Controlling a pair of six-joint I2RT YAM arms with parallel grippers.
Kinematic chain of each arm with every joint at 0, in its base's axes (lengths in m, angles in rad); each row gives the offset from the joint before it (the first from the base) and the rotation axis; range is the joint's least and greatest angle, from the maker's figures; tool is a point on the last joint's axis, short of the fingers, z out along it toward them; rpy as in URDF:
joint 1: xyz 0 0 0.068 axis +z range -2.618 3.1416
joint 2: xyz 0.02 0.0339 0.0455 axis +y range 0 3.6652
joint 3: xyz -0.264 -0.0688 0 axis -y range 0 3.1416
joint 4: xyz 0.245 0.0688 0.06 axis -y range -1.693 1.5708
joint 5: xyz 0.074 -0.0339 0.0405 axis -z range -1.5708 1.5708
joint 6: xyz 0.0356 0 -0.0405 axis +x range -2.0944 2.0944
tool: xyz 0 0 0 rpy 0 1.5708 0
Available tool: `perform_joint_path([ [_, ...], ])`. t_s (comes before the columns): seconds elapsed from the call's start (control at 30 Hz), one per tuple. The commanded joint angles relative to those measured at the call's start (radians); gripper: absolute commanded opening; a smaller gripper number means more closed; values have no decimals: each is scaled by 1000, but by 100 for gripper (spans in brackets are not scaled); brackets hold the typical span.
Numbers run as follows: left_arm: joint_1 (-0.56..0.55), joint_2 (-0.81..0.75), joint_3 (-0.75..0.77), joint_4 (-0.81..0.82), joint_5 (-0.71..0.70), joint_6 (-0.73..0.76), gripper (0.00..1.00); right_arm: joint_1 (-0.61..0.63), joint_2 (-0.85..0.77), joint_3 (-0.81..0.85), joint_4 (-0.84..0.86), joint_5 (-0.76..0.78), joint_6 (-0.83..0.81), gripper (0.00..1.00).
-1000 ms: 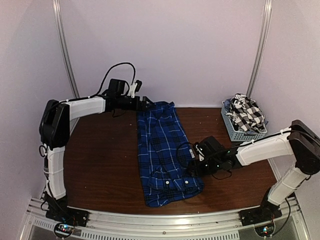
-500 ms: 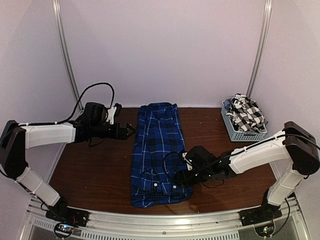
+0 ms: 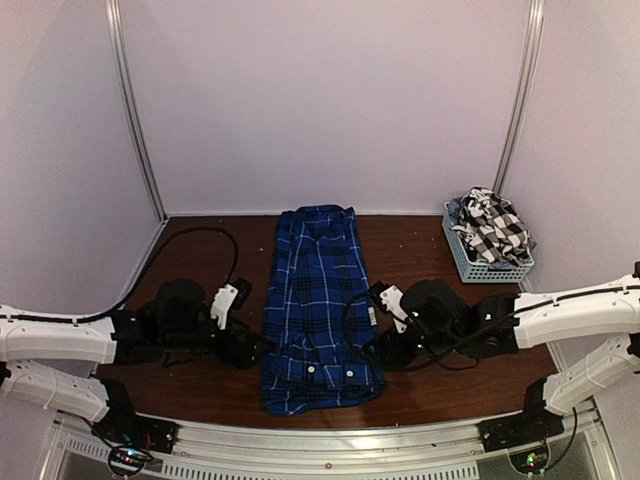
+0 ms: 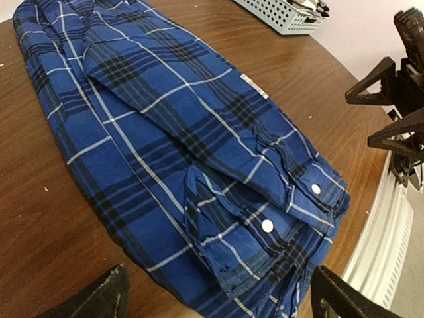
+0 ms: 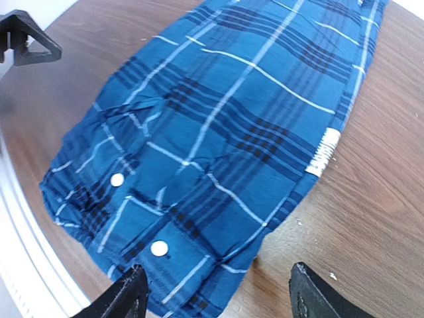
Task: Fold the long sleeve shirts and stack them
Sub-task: Rotate the rectangle-folded shirt at the center of the board, then pick up the rectangle-folded shirt from the center of the board.
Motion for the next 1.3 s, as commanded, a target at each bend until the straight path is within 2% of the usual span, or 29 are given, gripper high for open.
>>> perform_joint_path([
  [0.0, -134, -44, -36, 12, -210, -5, 96, 42, 3, -14, -43, -5, -70, 75],
  [0.27, -367, 113, -10, 8, -383, -2, 96, 126, 124, 16, -52, 3, -134, 74],
  [0.43, -454, 240, 42, -6, -450, -5, 96, 179, 170, 40, -74, 39, -167, 73],
  [0.7, -481, 345, 70, -24, -499, 18, 97, 205, 237, 60, -88, 66, -200, 73],
  [0.9, -481, 363, 59, -34, -455, 37, 94, 206, 302, 91, -107, 89, -219, 69],
  [1.1, -481, 392, 49, -13, -399, 48, 86, 207, 328, 89, -100, 74, -215, 56],
  [1.27, -481, 430, 57, -16, -351, 28, 69, 206, 325, 63, -76, 46, -192, 42],
])
